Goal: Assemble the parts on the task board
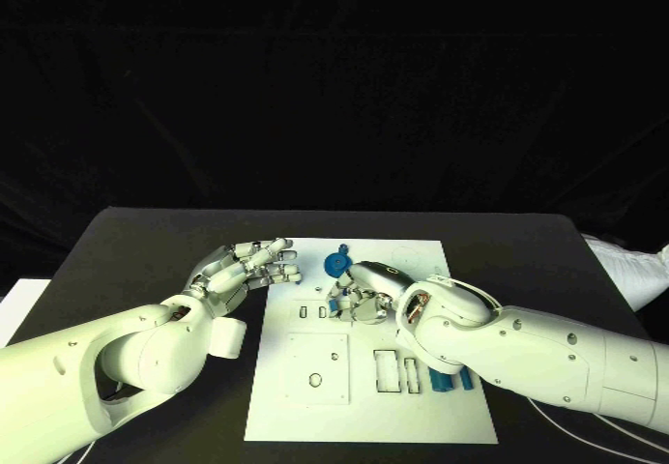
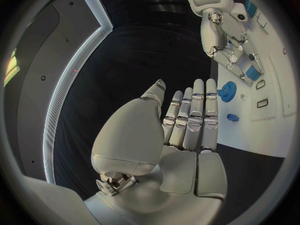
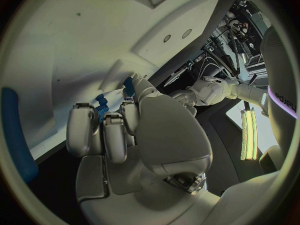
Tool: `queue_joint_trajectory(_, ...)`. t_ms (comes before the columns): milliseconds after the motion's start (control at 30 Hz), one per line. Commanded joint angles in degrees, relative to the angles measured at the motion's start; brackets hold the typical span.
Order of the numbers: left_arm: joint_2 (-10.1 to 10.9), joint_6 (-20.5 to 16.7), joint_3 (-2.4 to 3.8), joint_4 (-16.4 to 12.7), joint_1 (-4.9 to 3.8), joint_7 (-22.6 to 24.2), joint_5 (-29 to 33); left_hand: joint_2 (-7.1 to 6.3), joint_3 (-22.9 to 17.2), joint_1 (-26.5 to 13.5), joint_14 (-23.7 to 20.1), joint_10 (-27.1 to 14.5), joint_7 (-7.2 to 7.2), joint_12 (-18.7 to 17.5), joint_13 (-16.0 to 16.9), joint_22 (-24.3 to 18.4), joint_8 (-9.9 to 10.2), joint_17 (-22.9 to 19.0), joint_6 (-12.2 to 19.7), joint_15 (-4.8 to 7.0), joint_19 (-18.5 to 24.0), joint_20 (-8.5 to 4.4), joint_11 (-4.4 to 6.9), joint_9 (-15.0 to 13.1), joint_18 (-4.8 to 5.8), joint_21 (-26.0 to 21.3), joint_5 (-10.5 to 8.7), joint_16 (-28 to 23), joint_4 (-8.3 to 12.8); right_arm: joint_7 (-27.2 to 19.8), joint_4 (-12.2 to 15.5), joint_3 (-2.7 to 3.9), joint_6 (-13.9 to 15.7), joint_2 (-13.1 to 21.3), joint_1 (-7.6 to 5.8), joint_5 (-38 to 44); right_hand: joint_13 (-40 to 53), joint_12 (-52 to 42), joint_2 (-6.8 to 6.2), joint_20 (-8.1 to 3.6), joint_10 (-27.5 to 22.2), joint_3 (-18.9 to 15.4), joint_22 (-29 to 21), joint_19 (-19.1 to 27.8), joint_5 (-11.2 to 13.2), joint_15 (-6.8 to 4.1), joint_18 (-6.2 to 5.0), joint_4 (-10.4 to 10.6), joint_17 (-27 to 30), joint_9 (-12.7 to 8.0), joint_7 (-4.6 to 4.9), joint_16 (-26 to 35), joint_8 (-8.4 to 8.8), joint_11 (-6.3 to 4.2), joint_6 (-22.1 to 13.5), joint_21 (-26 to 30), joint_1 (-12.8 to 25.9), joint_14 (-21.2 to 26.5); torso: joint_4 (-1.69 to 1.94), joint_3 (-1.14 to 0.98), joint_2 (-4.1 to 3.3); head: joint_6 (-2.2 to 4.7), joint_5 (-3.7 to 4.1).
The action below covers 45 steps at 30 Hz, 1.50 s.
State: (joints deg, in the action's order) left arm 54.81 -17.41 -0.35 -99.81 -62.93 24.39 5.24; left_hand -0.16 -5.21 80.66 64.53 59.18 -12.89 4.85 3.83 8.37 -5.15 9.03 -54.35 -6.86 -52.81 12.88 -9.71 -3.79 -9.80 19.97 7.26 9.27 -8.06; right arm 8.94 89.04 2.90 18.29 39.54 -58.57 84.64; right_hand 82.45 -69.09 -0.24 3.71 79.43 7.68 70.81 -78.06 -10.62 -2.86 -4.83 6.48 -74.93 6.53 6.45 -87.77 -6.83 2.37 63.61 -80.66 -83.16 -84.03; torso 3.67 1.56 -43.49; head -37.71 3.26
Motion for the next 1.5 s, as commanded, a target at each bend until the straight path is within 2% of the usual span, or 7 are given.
queue_joint_trajectory(33,-0.1,1.1,0.03,-0.1,-0.01,0.3,0.1,0.15,0.1,0.5,0.4,0.0,-0.19,-0.3,-0.1,-0.1,0.3,0.1,0.0,0.02,-0.4,0.15,-0.19,0.1,-0.64,-0.4,-0.10,-0.3,0.3,3.5,-0.4,-0.62,-5.9,0.2,0.66,2.1,-8.5,0.5,-0.28,0.04,0.5,0.0,-0.1,0.4,0.3,0.27,0.68,-0.4,-9.4,-0.1,-0.45,0.3,0.41,-1.14,0.6,0.3,0.6,-4.8,0.00,0.00,-0.01,-0.06,0.03)
queue_joint_trajectory(567,-0.1,1.1,0.03,-0.1,-0.01,0.3,0.1,0.15,0.1,0.5,0.4,0.0,-0.19,-0.3,-0.1,-0.1,0.3,0.1,0.0,0.02,-0.4,0.15,-0.19,0.1,-0.64,-0.4,-0.10,-0.3,0.3,4.3,0.0,-0.67,-5.7,0.2,0.66,3.3,-9.3,1.8,-0.94,0.29,-0.1,-0.2,-0.3,0.6,0.4,0.55,0.65,-0.3,-9.3,-0.4,-0.02,0.3,1.12,-0.80,-0.3,0.5,1.4,-4.8,0.03,0.04,0.01,-0.01,0.14)
queue_joint_trajectory(733,-0.1,1.2,0.03,-0.1,-0.01,0.3,0.1,0.15,0.1,0.5,0.4,0.0,-0.19,-0.3,-0.1,-0.1,0.3,0.1,0.0,0.02,-0.4,0.15,-0.19,0.1,-0.64,-0.4,-0.10,-0.3,0.3,4.4,0.0,-0.68,-5.3,0.2,0.66,3.7,-10.2,3.1,-1.36,0.49,-0.8,-0.3,-0.4,0.6,0.4,0.83,0.62,-0.3,-9.3,-0.7,0.44,0.3,1.86,-0.44,-1.4,0.6,1.7,-4.8,0.05,0.03,-0.03,-0.04,0.14)
queue_joint_trajectory(933,-0.1,1.2,0.03,-0.1,-0.01,0.3,0.1,0.15,0.1,0.5,0.4,0.0,-0.19,-0.3,-0.1,-0.1,0.3,0.1,0.0,0.02,-0.4,0.15,-0.19,0.1,-0.64,-0.4,-0.10,-0.3,0.3,4.4,0.1,-0.69,-4.3,0.1,0.66,3.8,-11.8,5.4,-2.52,1.06,-2.1,-0.9,-0.6,0.8,0.5,1.53,0.60,0.2,-9.3,-1.3,1.44,0.4,3.27,0.41,-3.9,0.8,2.9,-4.8,0.05,0.03,0.00,0.01,0.19)
queue_joint_trajectory(1067,-0.1,1.2,0.03,-0.1,-0.01,0.2,0.1,0.15,0.1,0.5,0.4,0.0,-0.19,-0.3,-0.1,-0.1,0.3,0.1,0.0,0.02,-0.4,0.15,-0.19,0.1,-0.64,-0.4,-0.10,-0.3,0.3,4.3,0.2,-0.70,-3.6,0.1,0.66,3.9,-12.8,6.6,-3.31,1.51,-2.9,-1.9,-0.8,0.9,0.5,1.96,0.55,0.7,-9.3,-1.8,1.85,0.4,3.35,0.85,-5.6,0.9,3.8,-4.7,0.04,0.02,0.00,0.04,0.20)
queue_joint_trajectory(1367,-0.1,1.2,0.03,-0.1,-0.01,0.2,0.1,0.27,0.1,0.5,0.4,0.1,-0.18,-0.4,-0.1,-0.1,0.4,0.2,0.0,0.02,-0.4,0.15,-0.19,0.0,-0.64,-0.4,-0.12,-0.5,0.5,3.8,0.4,-0.72,-1.2,0.1,0.66,3.8,-13.2,7.0,-3.54,1.74,-3.2,-2.4,-0.9,1.0,0.6,2.14,0.51,1.0,-9.2,-2.0,2.05,0.5,3.35,1.05,-6.6,1.0,4.2,-4.7,0.05,0.00,0.01,0.07,0.23)
queue_joint_trajectory(1500,-0.1,1.2,0.03,0.0,-0.01,0.2,0.1,0.27,0.1,0.5,0.4,0.1,-0.18,-0.4,-0.1,-0.1,0.4,0.2,0.0,0.02,-0.4,0.15,-0.19,0.0,-0.64,-0.4,-0.12,-0.5,0.5,2.8,0.8,-0.72,1.0,0.1,0.66,3.7,-13.0,6.6,-3.46,1.83,-3.1,-2.5,-0.8,0.9,-0.3,2.19,0.51,1.0,-9.2,-2.0,2.06,0.4,3.18,1.07,-6.7,1.0,4.1,-4.7,0.06,0.01,0.00,0.09,0.23)
